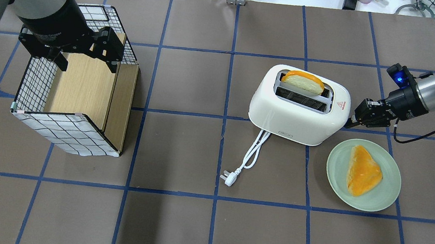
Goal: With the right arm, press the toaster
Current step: 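Press the toaster lever down with the right gripper, then lift the right gripper off the lever and raise it away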
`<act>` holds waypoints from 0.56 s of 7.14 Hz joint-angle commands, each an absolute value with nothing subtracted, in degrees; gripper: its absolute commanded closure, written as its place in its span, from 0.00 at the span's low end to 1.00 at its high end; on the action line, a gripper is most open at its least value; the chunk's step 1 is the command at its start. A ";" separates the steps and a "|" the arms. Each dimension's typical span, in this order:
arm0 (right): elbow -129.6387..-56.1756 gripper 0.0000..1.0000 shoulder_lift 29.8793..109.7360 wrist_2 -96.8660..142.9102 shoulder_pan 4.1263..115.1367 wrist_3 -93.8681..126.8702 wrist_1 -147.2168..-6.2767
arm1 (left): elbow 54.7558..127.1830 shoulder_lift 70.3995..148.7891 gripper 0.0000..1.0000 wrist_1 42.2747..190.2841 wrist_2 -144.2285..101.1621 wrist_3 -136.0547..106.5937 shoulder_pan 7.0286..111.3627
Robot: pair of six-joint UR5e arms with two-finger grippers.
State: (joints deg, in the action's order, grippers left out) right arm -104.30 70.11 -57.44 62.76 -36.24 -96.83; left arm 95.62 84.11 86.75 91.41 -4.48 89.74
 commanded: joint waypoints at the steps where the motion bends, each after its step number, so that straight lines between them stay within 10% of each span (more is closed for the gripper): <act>1: -103.36 1.00 73.11 -60.63 62.75 -29.31 -98.42 | 95.62 84.11 0.00 86.75 91.41 -4.48 89.74; 4: -100.73 1.00 77.94 -65.36 63.02 -25.05 -97.21 | 95.62 84.11 0.00 86.75 91.41 -4.48 89.74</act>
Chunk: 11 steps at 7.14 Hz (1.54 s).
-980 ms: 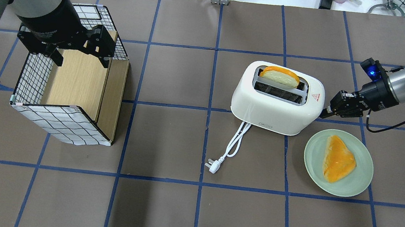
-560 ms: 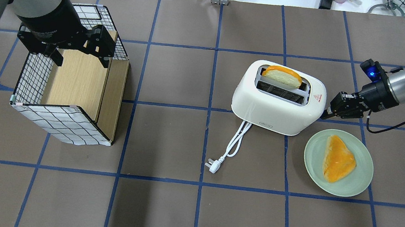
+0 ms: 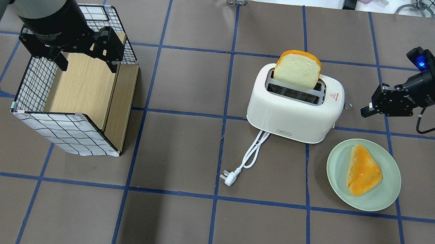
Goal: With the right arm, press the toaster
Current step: 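Lift the right gripper off the lever and raise it away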
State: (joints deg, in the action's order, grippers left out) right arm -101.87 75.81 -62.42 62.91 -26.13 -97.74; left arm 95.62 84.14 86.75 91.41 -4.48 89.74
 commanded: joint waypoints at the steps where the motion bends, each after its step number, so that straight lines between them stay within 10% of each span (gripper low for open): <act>1: -99.59 1.00 80.22 -67.39 63.10 -23.22 -95.99 | 95.62 84.11 0.00 86.75 91.41 -4.48 89.74; 8: -79.99 0.69 86.92 -82.50 72.12 -8.13 -80.51 | 95.62 84.11 0.00 86.75 91.41 -4.48 89.74; 11: -79.28 0.06 86.84 -85.94 82.06 2.27 -82.95 | 95.62 84.20 0.00 86.75 91.41 -4.48 89.74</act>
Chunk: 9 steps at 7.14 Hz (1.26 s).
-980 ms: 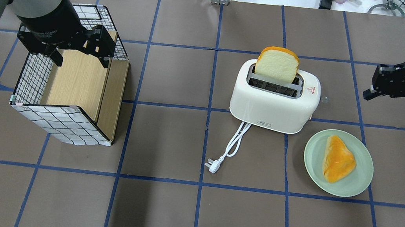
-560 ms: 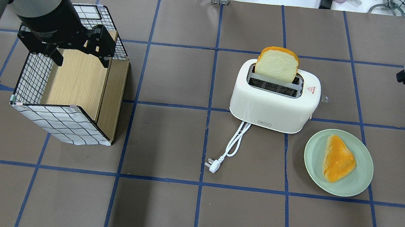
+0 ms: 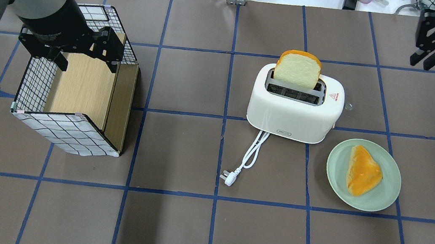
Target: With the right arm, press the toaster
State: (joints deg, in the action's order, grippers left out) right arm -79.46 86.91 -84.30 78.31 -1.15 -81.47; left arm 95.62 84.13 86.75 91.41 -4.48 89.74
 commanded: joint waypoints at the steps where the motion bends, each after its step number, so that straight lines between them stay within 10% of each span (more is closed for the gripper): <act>1: -79.28 0.00 86.75 -90.05 84.87 3.16 -83.58 | 95.62 84.20 0.00 86.75 91.41 -4.48 89.74; 9: -82.86 0.04 86.92 -91.50 92.71 7.93 -92.23 | 95.62 84.11 0.00 86.75 91.41 -4.48 89.74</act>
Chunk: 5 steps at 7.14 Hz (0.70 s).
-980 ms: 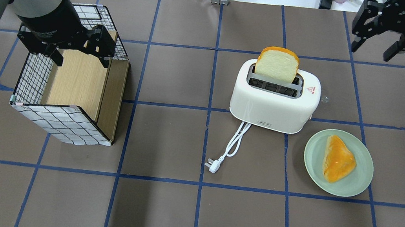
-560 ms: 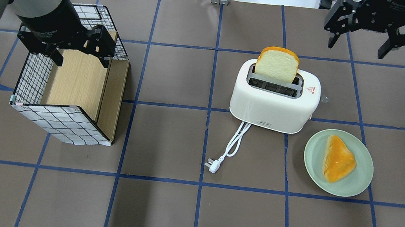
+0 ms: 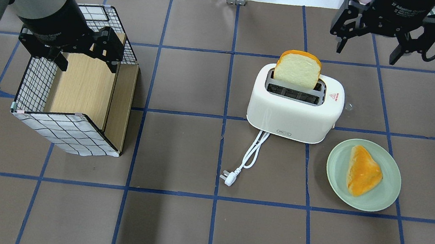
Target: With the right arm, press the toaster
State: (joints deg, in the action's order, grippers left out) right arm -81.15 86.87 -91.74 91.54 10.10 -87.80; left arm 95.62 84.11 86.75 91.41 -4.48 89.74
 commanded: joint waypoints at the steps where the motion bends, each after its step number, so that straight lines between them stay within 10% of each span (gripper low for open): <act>1: -86.71 0.04 87.79 -91.06 93.07 8.00 -98.81 | 95.62 84.11 0.00 86.75 91.41 -4.48 89.74; 5: -88.77 0.00 88.95 -95.87 90.98 6.68 -98.35 | 95.62 84.11 0.00 86.75 91.41 -4.48 89.74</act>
